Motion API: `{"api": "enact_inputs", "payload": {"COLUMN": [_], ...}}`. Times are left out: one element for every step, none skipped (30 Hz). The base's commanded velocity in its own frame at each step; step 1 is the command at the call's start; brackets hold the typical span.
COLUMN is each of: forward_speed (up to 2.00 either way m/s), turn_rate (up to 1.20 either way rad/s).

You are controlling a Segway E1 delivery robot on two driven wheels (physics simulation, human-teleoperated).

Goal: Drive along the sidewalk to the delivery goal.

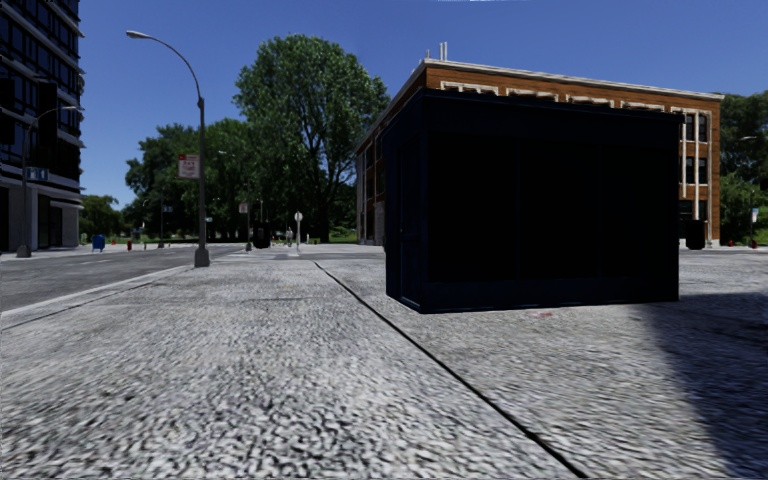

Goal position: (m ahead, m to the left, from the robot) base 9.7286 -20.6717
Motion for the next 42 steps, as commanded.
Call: {"api": "enact_inputs", "payload": {"forward_speed": [2.0, 2.0, 2.0, 2.0, 2.0, 2.0, 2.0, 2.0, 2.0, 2.0, 2.0, 2.0, 2.0, 2.0, 2.0, 2.0, 2.0, 2.0, 2.0, 2.0, 2.0, 2.0, 2.0, 2.0, 2.0, 2.0, 2.0, 2.0, 2.0, 2.0, 2.0, 2.0, 2.0, 2.0, 2.0, 2.0, 2.0, 2.0, 2.0, 2.0, 2.0, 2.0], "turn_rate": [-0.49, -0.49, -0.53, -0.57, -0.57, -0.59, -0.62, -0.62, -0.64, -0.66, -0.67, -0.67, -0.67, -0.67, -0.67, -0.67, -0.67, -0.67, -0.67, -0.67, -0.67, -0.67, -0.67, -0.67, -0.67, -0.67, -0.67, -0.67, -0.69, -0.7, -0.7, -0.73, -0.78, -0.78, -0.79, -0.8, -0.8, -0.8, -0.8, -0.8, -0.8, -0.8]}}
